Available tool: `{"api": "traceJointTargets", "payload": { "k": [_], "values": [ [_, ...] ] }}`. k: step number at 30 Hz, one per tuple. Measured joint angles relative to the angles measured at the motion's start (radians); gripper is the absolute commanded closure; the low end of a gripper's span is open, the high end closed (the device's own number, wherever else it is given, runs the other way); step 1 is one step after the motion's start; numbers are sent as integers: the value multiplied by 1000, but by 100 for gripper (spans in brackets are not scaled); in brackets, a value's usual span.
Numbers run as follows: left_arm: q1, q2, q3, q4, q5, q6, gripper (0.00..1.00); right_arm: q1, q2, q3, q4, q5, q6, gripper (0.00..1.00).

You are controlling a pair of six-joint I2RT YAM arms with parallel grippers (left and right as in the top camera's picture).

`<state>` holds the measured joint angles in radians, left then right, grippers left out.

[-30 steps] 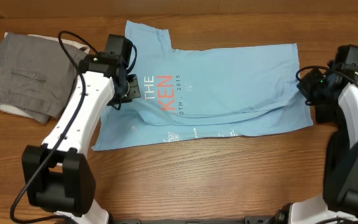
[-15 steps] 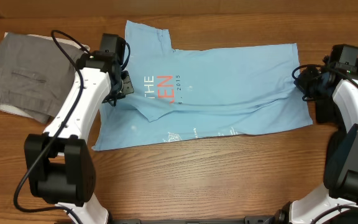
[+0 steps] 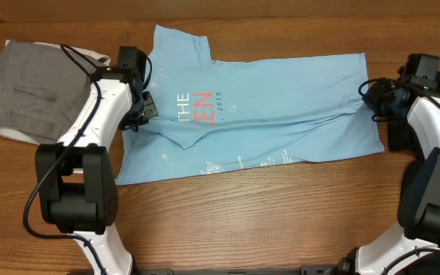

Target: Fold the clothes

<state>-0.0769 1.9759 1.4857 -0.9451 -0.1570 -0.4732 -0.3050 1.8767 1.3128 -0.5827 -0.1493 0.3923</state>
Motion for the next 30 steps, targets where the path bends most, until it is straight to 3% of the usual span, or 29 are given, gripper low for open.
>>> {"api": "traceJointTargets", "payload": {
  "k": [11, 12, 13, 16, 18, 20, 25, 30],
  "values": [
    [0, 31, 0, 30, 4, -27, 96, 11, 100, 0, 90, 3, 0, 89],
    [0, 31, 0, 32, 5, -27, 96, 13, 100, 0, 93, 2, -1, 84],
    [0, 31, 0, 35, 8, -29, 96, 13, 100, 0, 103, 3, -2, 67],
    [0, 31, 0, 58, 40, -29, 95, 17, 100, 0, 123, 8, -2, 51],
    [0, 31, 0, 72, 60, -29, 96, 17, 100, 0, 141, -1, -22, 16],
    [3, 31, 5, 77, 82, -23, 92, 17, 100, 5, 143, -24, -38, 2],
    [26, 39, 128, -42, 167, 34, 66, 17, 99, 85, 1, -53, -63, 0],
    [44, 38, 364, -269, 225, 66, 62, 16, 59, 202, -235, -57, -73, 0]
  ]
}}
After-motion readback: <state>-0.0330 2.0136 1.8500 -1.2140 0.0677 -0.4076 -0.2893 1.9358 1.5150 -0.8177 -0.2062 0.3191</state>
